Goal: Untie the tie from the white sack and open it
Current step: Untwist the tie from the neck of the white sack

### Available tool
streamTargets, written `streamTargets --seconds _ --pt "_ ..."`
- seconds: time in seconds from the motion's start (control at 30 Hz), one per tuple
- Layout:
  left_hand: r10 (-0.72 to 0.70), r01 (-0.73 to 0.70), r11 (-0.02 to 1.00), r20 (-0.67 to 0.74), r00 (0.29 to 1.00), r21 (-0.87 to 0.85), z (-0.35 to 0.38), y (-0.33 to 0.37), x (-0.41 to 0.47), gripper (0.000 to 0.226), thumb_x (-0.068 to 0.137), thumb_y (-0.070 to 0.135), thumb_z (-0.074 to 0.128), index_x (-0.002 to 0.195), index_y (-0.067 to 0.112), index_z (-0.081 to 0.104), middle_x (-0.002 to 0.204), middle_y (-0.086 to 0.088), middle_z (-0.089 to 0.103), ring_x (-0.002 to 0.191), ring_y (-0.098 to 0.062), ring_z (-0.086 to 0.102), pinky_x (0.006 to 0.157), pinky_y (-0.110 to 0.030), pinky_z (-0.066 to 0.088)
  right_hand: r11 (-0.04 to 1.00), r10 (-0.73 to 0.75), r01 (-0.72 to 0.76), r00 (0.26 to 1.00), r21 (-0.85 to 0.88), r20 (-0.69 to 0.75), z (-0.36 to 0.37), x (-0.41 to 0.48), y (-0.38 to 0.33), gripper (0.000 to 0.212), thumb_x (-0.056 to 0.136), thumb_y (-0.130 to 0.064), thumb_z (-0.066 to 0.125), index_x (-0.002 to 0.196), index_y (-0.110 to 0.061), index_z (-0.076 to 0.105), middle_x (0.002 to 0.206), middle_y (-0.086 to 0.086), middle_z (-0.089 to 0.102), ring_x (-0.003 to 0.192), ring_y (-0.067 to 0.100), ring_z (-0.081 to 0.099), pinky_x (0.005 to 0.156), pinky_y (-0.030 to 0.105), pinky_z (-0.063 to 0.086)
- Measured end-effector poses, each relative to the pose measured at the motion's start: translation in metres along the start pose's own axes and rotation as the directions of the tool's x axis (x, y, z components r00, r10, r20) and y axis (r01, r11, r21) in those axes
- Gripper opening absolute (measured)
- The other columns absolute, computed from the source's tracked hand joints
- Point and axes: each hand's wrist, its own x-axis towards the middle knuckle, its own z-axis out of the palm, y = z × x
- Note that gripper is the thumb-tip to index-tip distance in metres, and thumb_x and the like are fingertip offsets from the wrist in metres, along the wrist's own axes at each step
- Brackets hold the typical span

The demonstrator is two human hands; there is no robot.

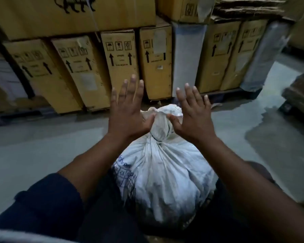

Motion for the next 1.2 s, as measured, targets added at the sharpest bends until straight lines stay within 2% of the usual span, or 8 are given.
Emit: streamTargets --seconds 0.27,0.5,0.7,0.8,0.93,1.07,1.1,1.2 --pt "-0.036 0.035 0.999 0.181 0.983 0.01 0.05 -0.005 -0.044 0.1 0.089 0.065 0.054 0.169 0.019 0.014 0.177 -0.006 0.002 0.163 -0.027 0.003 0.13 -0.055 0.001 0.998 -0.039 0.05 0.975 -0.041 0.221 0.043 -0.022 0.01 0.082 0.092 -0.073 0.043 0.163 -0.033 0.027 0.174 0.005 0.015 0.16 0.03 0.013 0.124 0.061 0.015" --pt "0.034 -0.015 0.997 0.284 0.958 -0.07 0.154 -0.029 -0.037 0.093 0.095 0.072 0.048 0.169 0.027 0.012 0.178 -0.003 0.001 0.164 -0.026 0.001 0.129 -0.055 0.006 0.997 -0.076 0.083 0.905 0.0 0.418 0.123 0.017 0.039 0.093 0.089 -0.082 0.038 0.165 -0.038 0.009 0.176 0.003 0.001 0.161 0.028 -0.002 0.126 0.061 0.005" --pt "-0.049 0.167 0.943 0.376 0.925 -0.287 0.208 -0.047 -0.03 0.073 0.102 0.054 0.041 0.168 0.035 0.015 0.177 0.004 0.002 0.163 -0.021 -0.004 0.129 -0.05 -0.001 0.995 0.0 -0.056 0.838 0.086 0.546 0.177 0.039 0.042 0.097 0.084 -0.088 0.034 0.164 -0.04 0.009 0.167 0.002 0.035 0.156 0.026 0.026 0.126 0.061 0.008" --pt "-0.186 0.339 0.834 0.355 0.916 -0.437 0.207 -0.058 -0.013 0.063 0.105 0.035 0.045 0.165 0.037 0.025 0.177 0.004 0.006 0.163 -0.013 0.002 0.132 -0.049 0.008 0.996 -0.001 -0.052 0.781 0.067 0.624 0.178 0.043 0.046 0.105 0.082 -0.085 0.048 0.165 -0.033 0.012 0.155 0.003 0.051 0.145 0.027 0.043 0.123 0.056 0.019" --pt "-0.382 0.542 0.645 0.387 0.839 -0.538 0.204 -0.06 0.005 0.054 0.11 0.041 0.038 0.163 0.034 0.032 0.168 0.016 0.025 0.147 0.017 0.014 0.113 0.001 0.009 0.989 -0.04 -0.061 0.766 0.135 0.641 0.169 0.046 0.044 0.083 0.085 -0.063 0.063 0.156 -0.027 0.037 0.133 0.002 0.067 0.122 0.028 0.062 0.108 0.049 0.038" --pt "-0.479 0.846 -0.096 0.769 0.422 -0.524 0.206 -0.047 0.005 0.052 0.109 0.053 0.042 0.142 0.019 0.062 0.146 0.001 0.063 0.136 -0.015 0.058 0.12 -0.036 0.041 0.985 -0.136 0.039 0.785 0.17 0.604 0.146 0.026 0.031 0.053 0.083 -0.048 0.064 0.131 -0.028 0.054 0.105 0.0 0.073 0.095 0.03 0.069 0.084 0.04 0.047" --pt "-0.426 0.866 -0.16 0.824 0.373 -0.474 0.204 -0.046 0.004 0.054 0.107 0.057 0.043 0.131 0.016 0.069 0.131 -0.003 0.073 0.123 -0.019 0.068 0.109 -0.038 0.053 0.986 -0.15 0.07 0.779 0.153 0.609 0.14 0.018 0.026 0.052 0.081 -0.047 0.062 0.128 -0.028 0.054 0.102 0.0 0.072 0.092 0.031 0.069 0.077 0.038 0.046" --pt "-0.211 0.921 -0.098 0.912 0.351 -0.377 0.198 -0.04 0.0 0.054 0.102 0.063 0.049 0.112 0.019 0.079 0.107 -0.002 0.081 0.101 -0.017 0.078 0.089 -0.032 0.06 0.975 -0.212 0.199 0.725 0.094 0.656 0.126 -0.003 0.003 0.053 0.085 -0.05 0.055 0.134 -0.03 0.047 0.108 -0.001 0.066 0.097 0.029 0.066 0.071 0.037 0.046"
